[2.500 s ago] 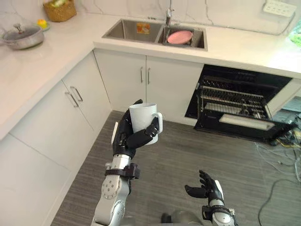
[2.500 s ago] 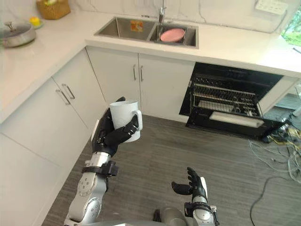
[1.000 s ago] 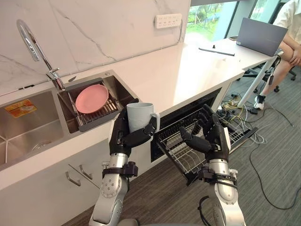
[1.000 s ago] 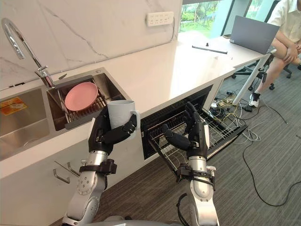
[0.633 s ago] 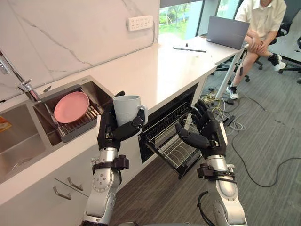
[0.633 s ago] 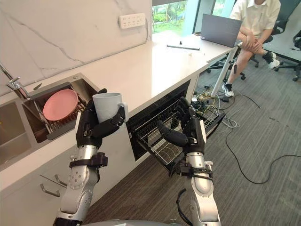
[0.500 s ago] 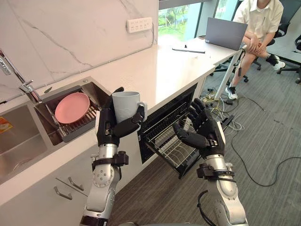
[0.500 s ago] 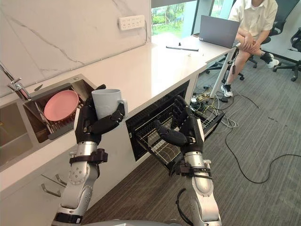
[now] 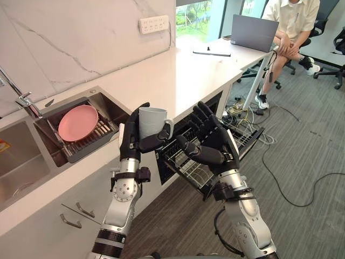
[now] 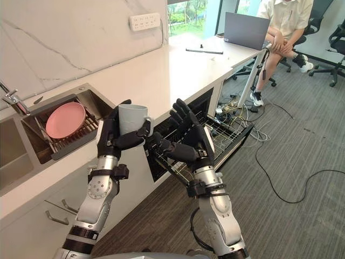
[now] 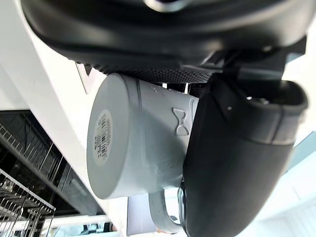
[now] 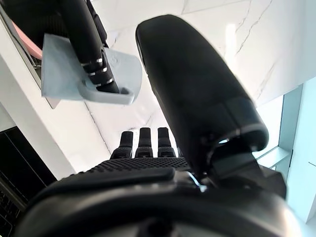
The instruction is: Walk over to the sink, pick up the cup, carry it to the dishwasher, place the cup inside the dishwasher, then close the dishwasher door
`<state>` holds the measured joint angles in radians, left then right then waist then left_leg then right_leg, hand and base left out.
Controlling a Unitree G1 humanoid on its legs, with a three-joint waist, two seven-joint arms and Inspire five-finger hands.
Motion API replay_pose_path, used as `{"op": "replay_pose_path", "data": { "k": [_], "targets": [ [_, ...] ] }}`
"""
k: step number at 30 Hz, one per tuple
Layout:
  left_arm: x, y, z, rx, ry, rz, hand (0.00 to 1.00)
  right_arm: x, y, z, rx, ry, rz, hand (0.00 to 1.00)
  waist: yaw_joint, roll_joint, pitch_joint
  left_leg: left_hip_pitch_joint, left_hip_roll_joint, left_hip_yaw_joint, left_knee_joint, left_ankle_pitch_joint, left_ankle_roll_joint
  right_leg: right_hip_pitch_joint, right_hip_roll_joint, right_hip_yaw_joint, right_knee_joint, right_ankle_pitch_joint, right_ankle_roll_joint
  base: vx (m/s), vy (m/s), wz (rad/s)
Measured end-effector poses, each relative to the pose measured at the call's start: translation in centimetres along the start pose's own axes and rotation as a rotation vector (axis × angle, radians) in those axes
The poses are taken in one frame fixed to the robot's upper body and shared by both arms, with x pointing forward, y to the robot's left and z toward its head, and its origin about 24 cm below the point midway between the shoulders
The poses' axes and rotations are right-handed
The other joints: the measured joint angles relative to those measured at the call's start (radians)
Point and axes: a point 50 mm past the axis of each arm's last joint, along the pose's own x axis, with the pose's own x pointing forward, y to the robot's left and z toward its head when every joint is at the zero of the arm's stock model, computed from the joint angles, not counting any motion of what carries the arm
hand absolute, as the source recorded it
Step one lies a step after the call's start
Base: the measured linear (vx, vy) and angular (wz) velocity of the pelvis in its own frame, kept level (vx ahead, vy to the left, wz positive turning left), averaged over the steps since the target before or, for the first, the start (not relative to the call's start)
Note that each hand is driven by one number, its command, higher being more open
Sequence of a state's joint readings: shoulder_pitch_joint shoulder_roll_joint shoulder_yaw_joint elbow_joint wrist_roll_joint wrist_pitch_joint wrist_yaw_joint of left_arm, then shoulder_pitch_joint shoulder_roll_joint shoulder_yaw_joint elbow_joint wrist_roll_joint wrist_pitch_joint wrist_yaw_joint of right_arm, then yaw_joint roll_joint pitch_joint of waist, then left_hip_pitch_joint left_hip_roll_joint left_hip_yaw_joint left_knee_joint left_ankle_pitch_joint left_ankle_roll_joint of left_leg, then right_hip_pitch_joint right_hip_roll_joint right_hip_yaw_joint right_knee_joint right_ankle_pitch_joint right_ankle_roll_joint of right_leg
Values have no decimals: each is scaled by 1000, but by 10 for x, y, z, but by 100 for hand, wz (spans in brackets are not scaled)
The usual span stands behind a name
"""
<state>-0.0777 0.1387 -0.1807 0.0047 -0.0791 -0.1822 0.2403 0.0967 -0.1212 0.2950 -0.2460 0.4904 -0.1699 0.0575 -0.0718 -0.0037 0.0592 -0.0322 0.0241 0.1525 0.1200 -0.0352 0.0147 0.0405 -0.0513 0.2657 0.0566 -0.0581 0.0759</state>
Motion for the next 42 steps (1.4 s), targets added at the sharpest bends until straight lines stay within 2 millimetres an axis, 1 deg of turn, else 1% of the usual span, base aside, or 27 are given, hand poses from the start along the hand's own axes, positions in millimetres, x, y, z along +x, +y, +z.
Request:
{"op": "replay_pose_path", "data": {
  "k": [3,4,6,8,10,13,15,18,25,30,35,36,42],
  "targets": [
    [-2,-10,-2,-8,10,-37,30,2,4,0,5,-1,19,90,0,3,-4,0,-4,-2,-22,15,3,-3,-3,-2,-11,9,2,-2,-5,2],
    [-3,-16,-2,-19,12,-57,30,2,6,-1,8,3,26,90,0,3,-5,5,-6,-4,-39,26,3,-5,-5,-6,-11,11,3,-12,-16,5],
    [-4,-20,-2,-32,14,-56,30,2,7,-2,11,2,22,90,0,3,-5,11,-9,-5,-52,35,3,-5,-6,-8,-10,11,3,-8,-8,2],
    [-5,-26,-2,-45,16,-71,30,2,6,-1,12,-3,4,90,1,4,-7,28,-15,-7,-91,58,6,-5,-9,-11,-10,12,4,-37,-25,4],
    [-6,-29,-2,-49,17,-80,30,2,5,-1,11,-4,-12,90,1,5,-7,44,-19,-8,-129,76,1,-5,-10,-12,-10,13,4,-44,-24,3],
    [-8,-36,-2,-55,20,-96,30,2,4,-2,10,-4,-45,90,1,13,-19,67,-25,-9,-192,108,6,-12,-10,-15,-9,13,5,-30,-14,2],
    [-10,-40,-2,-58,19,-110,30,2,3,-2,7,-2,-67,90,2,18,-27,74,-27,-10,-207,123,1,-13,-11,-16,-9,13,5,0,0,0],
    [-12,-49,-1,-66,19,-133,30,2,2,-4,-3,0,-97,90,2,17,-35,76,-28,-10,-207,131,8,-12,-12,-17,-9,13,5,0,0,0],
    [-20,-67,1,-81,18,-210,30,0,-1,-11,-4,26,-145,90,5,16,-54,76,-28,-14,-207,136,6,-12,-12,-21,-10,13,5,-4,-4,0],
    [-20,-69,3,-63,3,-220,30,0,-3,-12,13,31,-149,90,8,11,-58,75,-28,-18,-207,141,6,-11,-12,-26,-11,14,3,-6,-6,1],
    [-19,-73,6,-39,-21,-239,30,1,-6,-13,58,47,-157,90,25,0,-65,74,-29,-20,-207,142,6,-12,-13,-28,-11,14,2,0,0,0],
    [-18,-73,8,-29,-31,-242,30,1,-6,-12,57,48,-154,30,27,-2,-66,73,-29,-22,-207,142,6,-12,-13,-29,-11,14,2,-8,-12,3],
    [-13,-78,18,14,-98,-255,30,8,-7,-8,118,30,-177,30,29,-12,-71,64,-31,-31,-207,145,6,-12,-17,-39,-23,17,-2,-3,-13,5]
  ]
}}
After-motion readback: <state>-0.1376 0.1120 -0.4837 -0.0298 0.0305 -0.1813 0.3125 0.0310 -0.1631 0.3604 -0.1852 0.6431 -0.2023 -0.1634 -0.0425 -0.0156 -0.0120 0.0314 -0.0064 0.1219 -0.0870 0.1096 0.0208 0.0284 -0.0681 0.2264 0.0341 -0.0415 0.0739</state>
